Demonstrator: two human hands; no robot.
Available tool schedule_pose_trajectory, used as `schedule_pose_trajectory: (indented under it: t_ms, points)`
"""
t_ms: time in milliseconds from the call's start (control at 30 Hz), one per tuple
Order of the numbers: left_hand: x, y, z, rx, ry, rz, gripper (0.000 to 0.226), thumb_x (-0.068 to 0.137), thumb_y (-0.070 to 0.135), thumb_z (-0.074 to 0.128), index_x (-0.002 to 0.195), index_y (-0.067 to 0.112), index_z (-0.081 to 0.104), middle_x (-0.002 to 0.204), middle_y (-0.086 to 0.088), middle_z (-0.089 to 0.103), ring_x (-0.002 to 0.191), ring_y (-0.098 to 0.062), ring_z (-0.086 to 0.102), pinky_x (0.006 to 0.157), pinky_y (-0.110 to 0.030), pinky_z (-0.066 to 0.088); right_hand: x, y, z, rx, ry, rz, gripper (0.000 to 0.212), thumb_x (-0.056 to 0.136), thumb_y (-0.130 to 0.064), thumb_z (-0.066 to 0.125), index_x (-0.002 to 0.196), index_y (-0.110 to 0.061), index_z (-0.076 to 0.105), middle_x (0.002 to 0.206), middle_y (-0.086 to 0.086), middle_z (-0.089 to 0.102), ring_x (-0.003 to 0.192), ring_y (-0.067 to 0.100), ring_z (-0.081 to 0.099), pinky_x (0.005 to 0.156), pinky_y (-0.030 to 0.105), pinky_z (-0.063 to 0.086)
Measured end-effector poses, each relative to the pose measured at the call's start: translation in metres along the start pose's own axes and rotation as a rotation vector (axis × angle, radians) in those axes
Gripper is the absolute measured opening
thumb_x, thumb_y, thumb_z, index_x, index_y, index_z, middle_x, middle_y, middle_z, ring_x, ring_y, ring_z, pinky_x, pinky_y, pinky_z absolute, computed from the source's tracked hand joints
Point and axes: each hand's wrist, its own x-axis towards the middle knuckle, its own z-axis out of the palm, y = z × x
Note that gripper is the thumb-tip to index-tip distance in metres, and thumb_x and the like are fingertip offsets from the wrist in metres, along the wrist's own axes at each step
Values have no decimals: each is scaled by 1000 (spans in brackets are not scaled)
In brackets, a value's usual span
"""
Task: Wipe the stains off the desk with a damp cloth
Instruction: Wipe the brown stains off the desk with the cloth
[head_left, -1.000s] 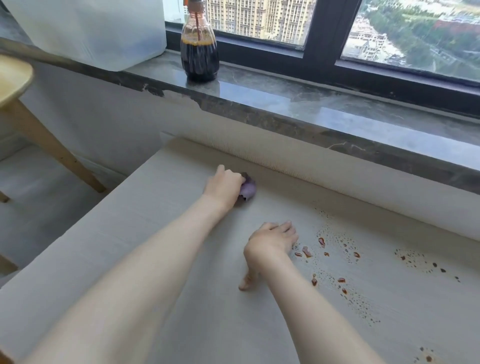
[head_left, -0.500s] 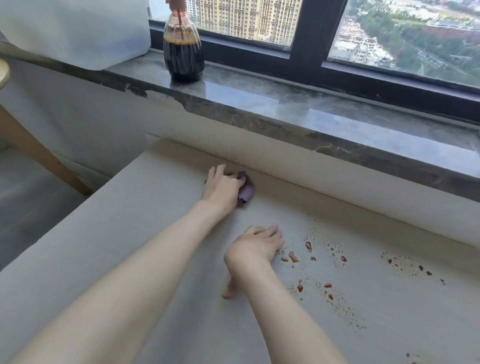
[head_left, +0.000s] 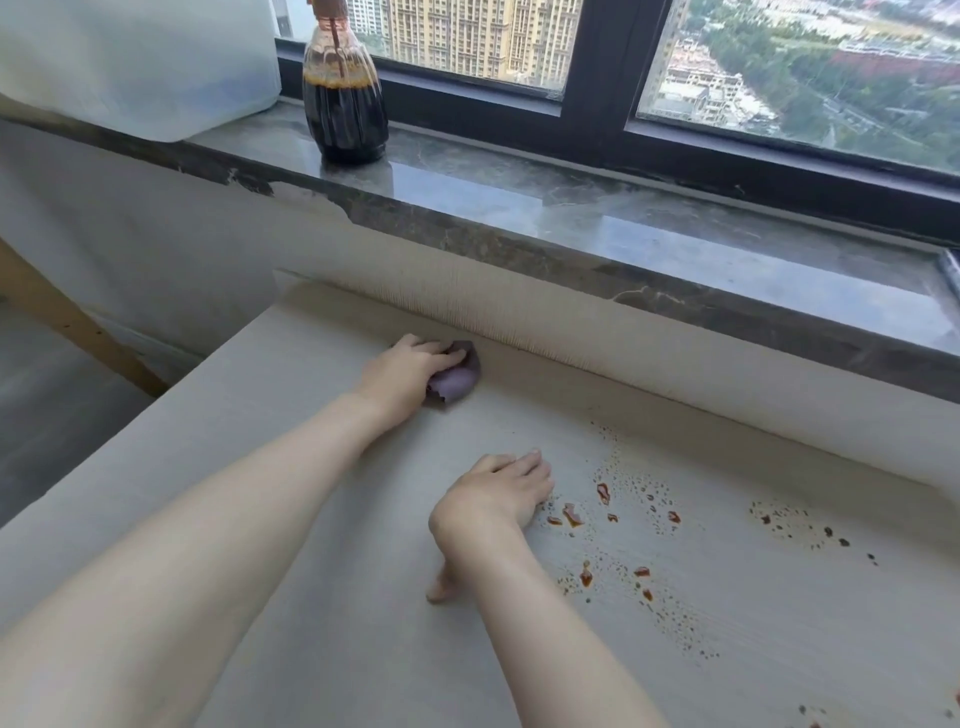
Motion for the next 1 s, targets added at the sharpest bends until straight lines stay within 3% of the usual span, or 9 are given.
schedule_pose_trajectory:
  t_ms: [100, 200, 300, 433, 533, 633, 800, 933, 1000]
  points:
    - [14, 21, -7, 93, 8, -306, 37, 94, 13, 46, 130, 18, 53, 119, -13, 57, 113, -32, 40, 73, -36, 38, -1, -1, 0, 1, -8, -4, 79, 100, -25, 46, 144, 11, -9, 151, 35, -9, 140, 50, -4, 113, 55, 1]
    - [16, 51, -2, 155, -1, -179, 37, 94, 16, 45, 132, 17, 49, 124, -11, 52, 118, -32, 37, 70, -37, 38, -3, -2, -1, 24, -16, 1, 77, 100, -25, 45, 144, 11, -9, 151, 34, -9, 141, 49, -4, 113, 54, 1]
    - [12, 21, 4, 25, -16, -42, 39, 99, 33, 39, 136, 26, 46, 128, -5, 45, 120, -28, 36, 77, -38, 39, -4, 0, -4, 8, -2, -27, 77, 100, -22, 45, 143, 12, -8, 151, 35, -8, 141, 49, -3, 113, 55, 1]
    - [19, 10, 14, -219, 119, -422, 38, 95, 40, 38, 126, 23, 53, 125, -6, 48, 117, -30, 42, 81, -35, 35, -3, -1, -2, 9, -18, -19, 79, 100, -23, 47, 143, 13, -10, 150, 36, -9, 140, 50, -3, 113, 55, 2]
    - [17, 27, 14, -81, 70, -203, 40, 93, 17, 48, 133, 22, 53, 134, -8, 46, 120, -33, 41, 93, -37, 37, -5, 0, -3, 18, -20, -18, 78, 100, -24, 47, 144, 10, -8, 151, 34, -8, 141, 49, -4, 114, 55, 2]
    - [13, 9, 0, -97, -23, 9, 46, 92, 17, 40, 136, 28, 50, 146, -2, 42, 130, -28, 38, 101, -32, 33, -9, 2, -5, 19, 2, -22, 79, 98, -25, 47, 144, 11, -6, 151, 34, -8, 141, 48, -3, 114, 53, 2]
    - [23, 9, 16, -232, 87, -218, 46, 92, 18, 52, 134, 35, 50, 146, 2, 42, 127, -27, 31, 108, -30, 30, -12, 7, -3, 42, 18, -40, 76, 98, -21, 44, 143, 12, -7, 151, 34, -10, 142, 47, -4, 115, 51, 1]
    - [22, 35, 21, -210, -9, 83, 48, 92, 8, 48, 135, 30, 50, 148, 3, 40, 127, -29, 33, 104, -35, 35, -16, 13, -1, 86, 55, -74, 72, 97, -16, 43, 144, 12, -5, 151, 34, -11, 142, 46, -5, 116, 49, 0]
    - [28, 24, 14, -240, -65, 100, 54, 90, 2, 44, 135, 30, 49, 148, 5, 39, 130, -27, 31, 106, -35, 33, -20, 17, -1, 92, 60, -95, 75, 96, -17, 45, 144, 11, -5, 151, 34, -12, 143, 45, -5, 117, 48, 0]
